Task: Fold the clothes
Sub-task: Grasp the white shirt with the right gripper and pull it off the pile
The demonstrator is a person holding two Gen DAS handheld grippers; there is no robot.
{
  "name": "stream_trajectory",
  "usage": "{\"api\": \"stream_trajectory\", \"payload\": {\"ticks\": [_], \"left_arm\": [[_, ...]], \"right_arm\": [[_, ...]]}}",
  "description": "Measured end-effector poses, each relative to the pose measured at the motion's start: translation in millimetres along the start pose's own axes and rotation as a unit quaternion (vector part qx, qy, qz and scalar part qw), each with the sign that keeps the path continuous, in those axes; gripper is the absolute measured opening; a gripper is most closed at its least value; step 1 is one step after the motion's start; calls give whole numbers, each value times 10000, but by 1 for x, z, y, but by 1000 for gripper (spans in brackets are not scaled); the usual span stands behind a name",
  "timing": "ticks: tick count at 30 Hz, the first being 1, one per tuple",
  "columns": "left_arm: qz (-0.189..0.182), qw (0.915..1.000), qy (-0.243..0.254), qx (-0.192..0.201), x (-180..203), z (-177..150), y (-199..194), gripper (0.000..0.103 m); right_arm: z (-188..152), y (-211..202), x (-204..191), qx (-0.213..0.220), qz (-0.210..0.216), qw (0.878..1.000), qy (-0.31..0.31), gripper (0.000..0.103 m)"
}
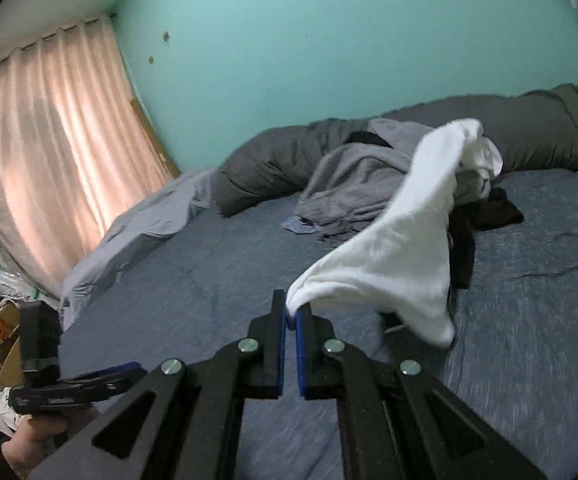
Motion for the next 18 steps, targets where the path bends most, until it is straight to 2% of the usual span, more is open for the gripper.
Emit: {"api": "stream_trajectory", "payload": {"ticks": [12,18], "left_arm": [[-76,9998,64,174,22,-60,-101,103],[-100,9997,105,200,26,-81,-133,103]], "right_arm": [[-36,-116,-76,160,175,9997,-18,4],[-58,-162,-116,137,510,9983,-243,3]]}}
Point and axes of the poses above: each gripper's, at about its wrist camera, not at the fingertips, and y roughly the way its jaws point, x to its right, z to its top, the point moved 8 cm from there along y, roughly the way its jaws point, and after that the axes turned 11 degrees about -z, right-handed, at the moved point
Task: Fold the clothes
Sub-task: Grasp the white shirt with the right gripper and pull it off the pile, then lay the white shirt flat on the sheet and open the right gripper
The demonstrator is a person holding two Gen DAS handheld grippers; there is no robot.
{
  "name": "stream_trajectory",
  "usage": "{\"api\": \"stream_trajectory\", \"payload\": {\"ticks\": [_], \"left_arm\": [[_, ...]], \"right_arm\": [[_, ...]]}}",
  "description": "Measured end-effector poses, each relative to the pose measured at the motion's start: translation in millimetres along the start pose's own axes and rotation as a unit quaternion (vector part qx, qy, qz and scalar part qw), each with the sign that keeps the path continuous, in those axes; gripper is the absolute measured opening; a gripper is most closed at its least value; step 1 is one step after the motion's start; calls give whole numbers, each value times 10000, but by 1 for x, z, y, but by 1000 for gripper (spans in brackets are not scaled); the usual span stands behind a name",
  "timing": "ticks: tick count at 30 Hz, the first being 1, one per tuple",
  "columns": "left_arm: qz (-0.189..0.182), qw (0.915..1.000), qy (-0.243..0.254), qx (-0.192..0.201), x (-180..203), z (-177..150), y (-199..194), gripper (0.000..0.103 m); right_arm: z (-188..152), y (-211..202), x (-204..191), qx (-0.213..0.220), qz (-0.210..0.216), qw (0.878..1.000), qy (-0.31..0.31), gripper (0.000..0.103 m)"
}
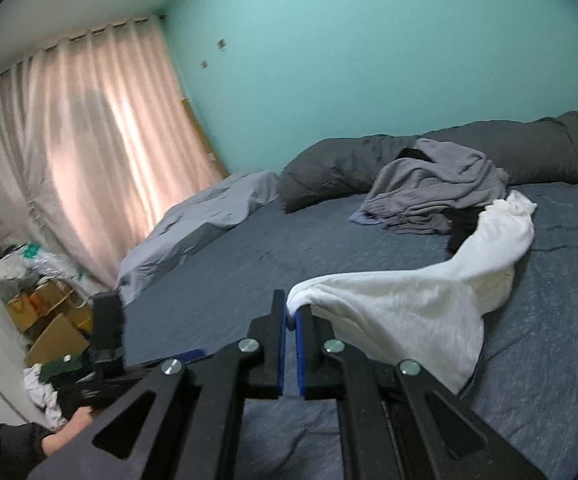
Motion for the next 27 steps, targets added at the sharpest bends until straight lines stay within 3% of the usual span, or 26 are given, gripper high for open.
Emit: {"api": "stream_trajectory", "payload": {"ticks": [3,6,13,18,21,25,27], "left_arm": [[3,10000,70,45,5,-6,-13,103],[8,9998,168,141,10,-8,-22,103],[-71,9997,235,94,10,-16,-5,103],[-94,9991,411,-46,5,-31,33,103],[-110,9985,491,-226,0,-44,64,103],[-183,9967,558,-562,1,-60,96,103],[-206,9956,670,-617,3,-63,104,103]], "right_arm": [[-3,-17,-17,28,191,9998,-4,3],[-7,-19,-22,-77,6,9997,-216,3],[-48,28,51,-714,-957,9924,290,7],[-84,56,108,-802,-1622,9825,448,7],[-108,67,147,-854,-1979,9735,768,18],[-121,57,175,-587,-2124,9666,1309,31],[-122,52,181,-445,-2108,9656,1458,48]]}}
Point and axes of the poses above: each gripper's, at about its wrist camera, not at the fingertips, and y roughly the way its jaws point, x to its right, z to its top, the point moved 8 cm from there along y, roughly the way its jaws point, and after that the axes turned 11 degrees about -z, right-handed, at the moved point
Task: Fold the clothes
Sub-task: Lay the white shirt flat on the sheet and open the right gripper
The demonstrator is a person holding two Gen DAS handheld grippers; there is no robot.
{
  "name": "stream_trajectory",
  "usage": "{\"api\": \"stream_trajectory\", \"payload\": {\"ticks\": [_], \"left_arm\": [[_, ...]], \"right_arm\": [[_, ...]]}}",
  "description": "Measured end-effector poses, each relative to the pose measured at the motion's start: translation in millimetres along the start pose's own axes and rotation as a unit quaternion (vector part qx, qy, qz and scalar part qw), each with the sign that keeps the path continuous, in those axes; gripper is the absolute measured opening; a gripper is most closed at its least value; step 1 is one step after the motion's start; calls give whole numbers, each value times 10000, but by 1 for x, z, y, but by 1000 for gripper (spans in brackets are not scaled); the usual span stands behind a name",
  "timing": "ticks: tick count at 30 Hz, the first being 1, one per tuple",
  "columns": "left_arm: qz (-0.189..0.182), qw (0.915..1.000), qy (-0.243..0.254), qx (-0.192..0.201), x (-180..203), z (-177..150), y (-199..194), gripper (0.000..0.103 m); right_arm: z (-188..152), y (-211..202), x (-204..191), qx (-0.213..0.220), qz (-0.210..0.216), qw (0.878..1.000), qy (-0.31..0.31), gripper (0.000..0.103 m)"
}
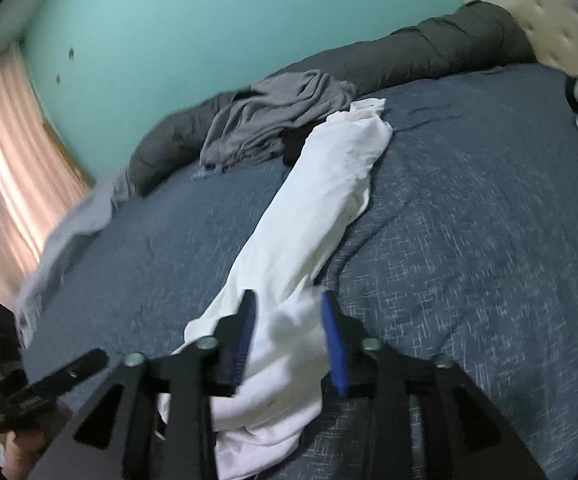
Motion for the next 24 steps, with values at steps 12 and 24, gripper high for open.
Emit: {"api": "stream_trajectory", "payload": {"ticks": [12,24], "left_arm": [[51,9999,-72,-117,-5,-15,11,103],[-75,9965,400,-728,14,-41,31,103]], "right_arm": [[-18,-11,11,-192,114,9997,61,55],[-11,-13,22,-151,117,9995,260,56]]}}
Point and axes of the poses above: each gripper's, at about its wrist camera, not at the fingertips, and y roughly the way its jaws point, x to its right, z to its top, the point moved 8 cm from there along y, roughly the way its jaws point, and after that the axes turned 11 degrees about -z, right-handed, at the moved point
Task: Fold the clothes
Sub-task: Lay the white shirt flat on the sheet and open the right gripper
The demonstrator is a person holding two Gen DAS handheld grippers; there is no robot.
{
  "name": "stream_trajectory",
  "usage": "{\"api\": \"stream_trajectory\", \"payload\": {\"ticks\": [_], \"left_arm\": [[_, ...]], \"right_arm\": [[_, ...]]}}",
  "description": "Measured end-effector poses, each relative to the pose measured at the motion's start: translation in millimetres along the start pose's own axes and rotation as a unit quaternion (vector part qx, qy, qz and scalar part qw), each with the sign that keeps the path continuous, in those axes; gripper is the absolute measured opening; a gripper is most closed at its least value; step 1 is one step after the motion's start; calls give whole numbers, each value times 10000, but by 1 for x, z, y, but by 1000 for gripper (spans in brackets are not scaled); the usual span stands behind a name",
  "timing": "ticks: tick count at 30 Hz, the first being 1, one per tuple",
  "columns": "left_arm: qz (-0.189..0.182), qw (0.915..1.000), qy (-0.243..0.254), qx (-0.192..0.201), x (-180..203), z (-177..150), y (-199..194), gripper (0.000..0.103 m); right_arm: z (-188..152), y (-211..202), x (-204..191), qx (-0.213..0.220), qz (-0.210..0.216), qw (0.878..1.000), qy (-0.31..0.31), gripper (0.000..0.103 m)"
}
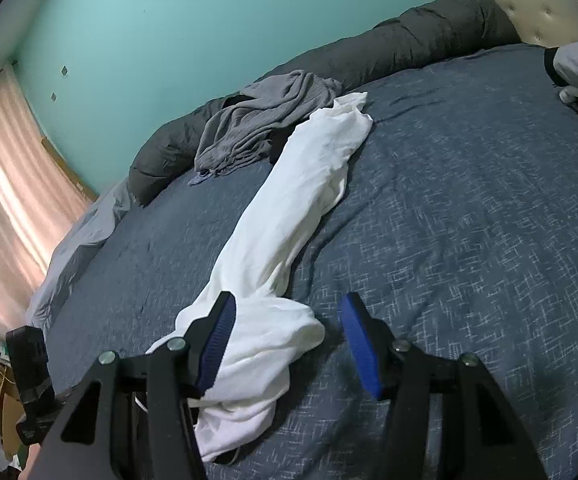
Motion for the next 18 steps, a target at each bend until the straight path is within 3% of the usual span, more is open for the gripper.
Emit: {"api": "stream_trajectory", "payload": {"ticks": [6,15,18], "left_arm": [[82,9989,383,-269,8,-10,4,103],[-119,9980,234,-579,16,-20,14,103],[57,9973,369,-634,15,-22,17,103]], "right_arm": [[-2,0,0,-24,14,10000,21,56],[-4,1,0,-63,54,10000,56,58],[-3,2,2,-74,61,9999,82,58]]}}
Point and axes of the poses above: each gripper's, at about its wrist camera, not at the fingertips, and y roughly the way its jaws point, x to its right, z to its top, the point moved 8 cm from there along y, roughly the way its jaws point, and after that the axes turned 11 degrees about -z, right-handed, at the moved point
